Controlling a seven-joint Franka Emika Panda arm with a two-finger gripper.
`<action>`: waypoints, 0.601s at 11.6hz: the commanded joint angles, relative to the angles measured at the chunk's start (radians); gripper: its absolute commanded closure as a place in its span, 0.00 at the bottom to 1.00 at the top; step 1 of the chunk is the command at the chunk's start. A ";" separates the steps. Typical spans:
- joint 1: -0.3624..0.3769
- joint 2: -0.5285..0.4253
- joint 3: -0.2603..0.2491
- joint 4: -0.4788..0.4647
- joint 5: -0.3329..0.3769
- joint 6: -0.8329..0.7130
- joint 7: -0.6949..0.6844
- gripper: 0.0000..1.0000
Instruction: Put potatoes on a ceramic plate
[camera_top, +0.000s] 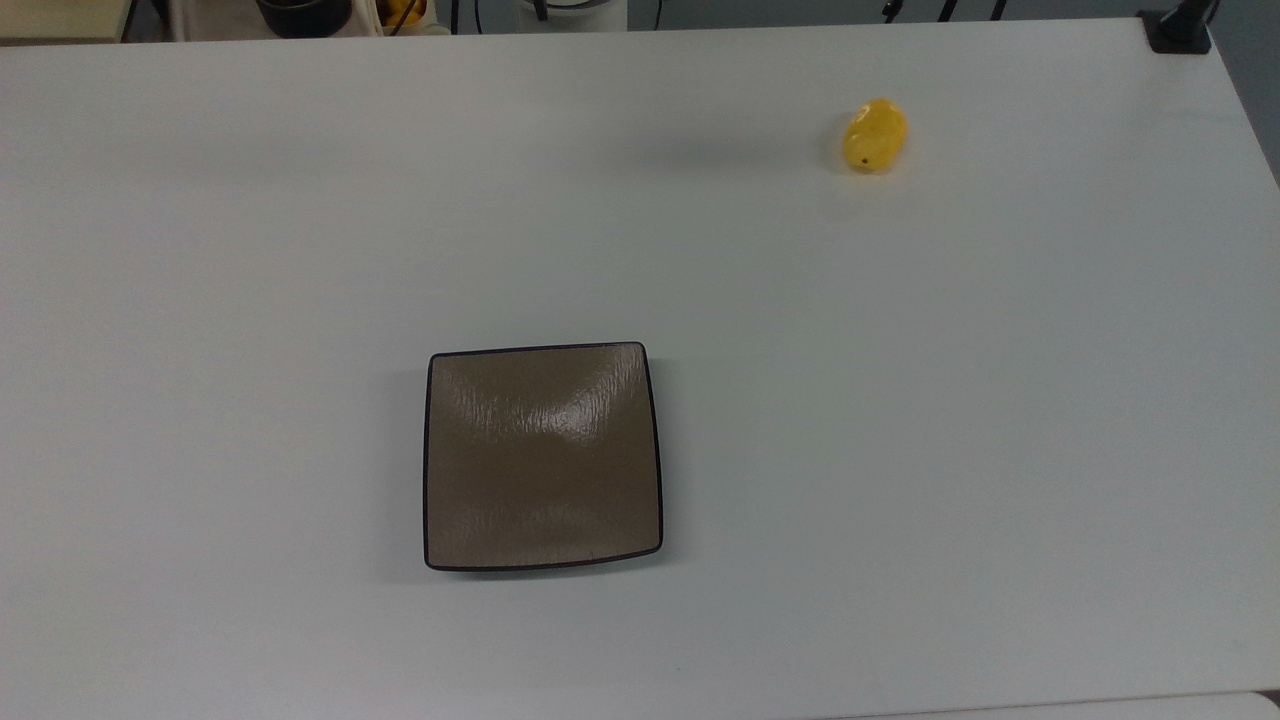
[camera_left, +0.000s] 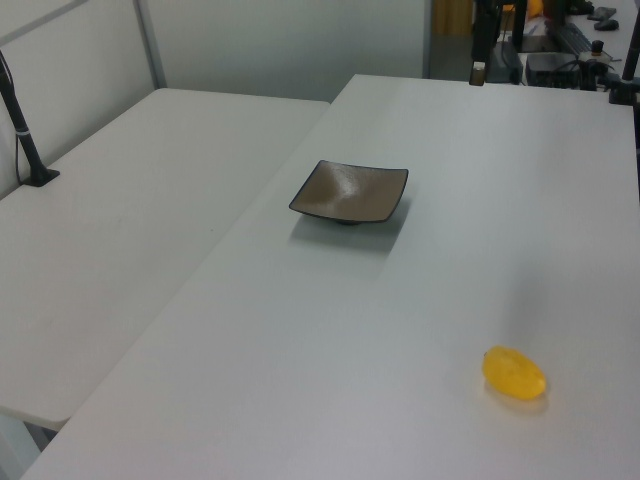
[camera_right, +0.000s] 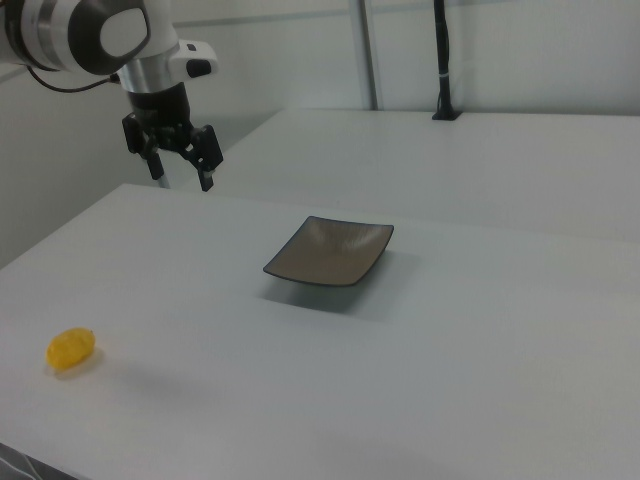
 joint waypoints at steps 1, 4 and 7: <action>0.046 -0.030 0.009 -0.034 0.005 0.012 0.045 0.00; 0.053 -0.031 0.104 -0.029 0.004 -0.026 0.206 0.00; 0.060 -0.030 0.196 -0.037 0.004 -0.042 0.376 0.00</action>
